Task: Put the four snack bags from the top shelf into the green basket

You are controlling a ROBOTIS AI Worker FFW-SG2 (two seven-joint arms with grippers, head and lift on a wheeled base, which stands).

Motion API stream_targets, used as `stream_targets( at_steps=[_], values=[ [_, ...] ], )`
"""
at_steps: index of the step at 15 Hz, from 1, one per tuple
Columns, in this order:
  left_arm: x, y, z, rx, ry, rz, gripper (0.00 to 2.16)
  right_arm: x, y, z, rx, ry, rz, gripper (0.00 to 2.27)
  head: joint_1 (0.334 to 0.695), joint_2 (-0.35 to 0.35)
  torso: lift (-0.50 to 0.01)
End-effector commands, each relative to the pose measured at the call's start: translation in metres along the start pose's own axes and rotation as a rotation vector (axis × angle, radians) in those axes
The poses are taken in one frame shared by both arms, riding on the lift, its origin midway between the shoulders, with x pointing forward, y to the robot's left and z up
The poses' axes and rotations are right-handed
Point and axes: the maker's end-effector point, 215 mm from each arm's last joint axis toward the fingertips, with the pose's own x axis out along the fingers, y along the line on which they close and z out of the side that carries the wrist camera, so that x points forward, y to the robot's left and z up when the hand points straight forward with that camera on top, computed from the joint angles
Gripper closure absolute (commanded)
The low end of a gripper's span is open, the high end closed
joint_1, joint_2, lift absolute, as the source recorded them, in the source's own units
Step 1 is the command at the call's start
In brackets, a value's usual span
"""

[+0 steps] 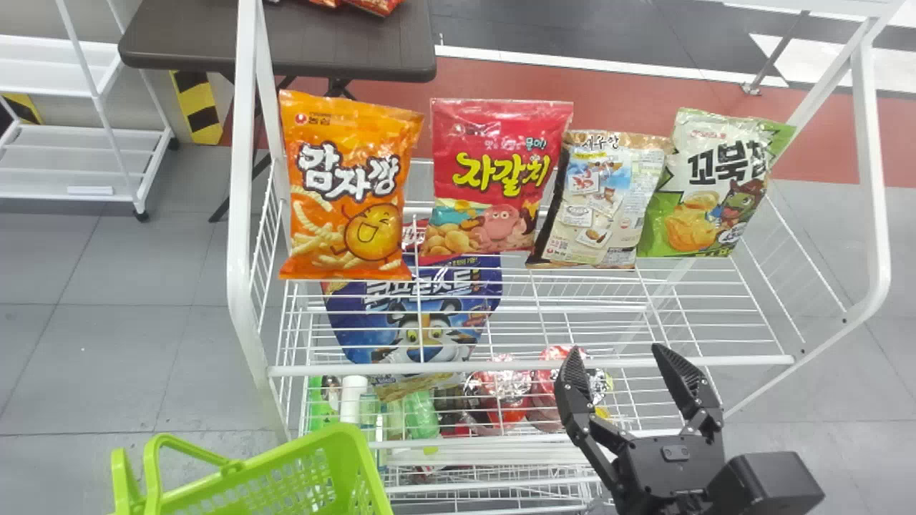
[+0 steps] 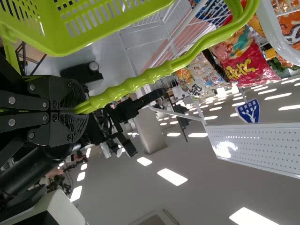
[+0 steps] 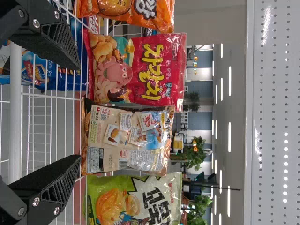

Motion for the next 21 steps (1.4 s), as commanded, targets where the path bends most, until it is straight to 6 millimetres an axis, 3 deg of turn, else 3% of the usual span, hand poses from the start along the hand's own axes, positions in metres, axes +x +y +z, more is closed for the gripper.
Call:
stream_targets(
  at_steps=[1, 14, 21],
  values=[
    [0.001, -0.003, 0.001, 0.005, -0.004, -0.014, 2.15, 0.001, 0.001, 0.000, 0.000, -0.001, 0.001, 0.15, 0.695, -0.160, -0.006],
    [0.006, -0.002, 0.002, 0.009, 0.004, -0.020, 2.15, 0.005, 0.003, -0.001, 0.001, -0.002, 0.007, 0.15, 0.695, -0.162, -0.006],
    [0.006, -0.003, 0.001, 0.007, 0.005, -0.019, 2.15, 0.031, 0.033, 0.012, 0.020, -0.028, 0.079, 0.16, 0.695, -0.105, -0.006]
  ],
)
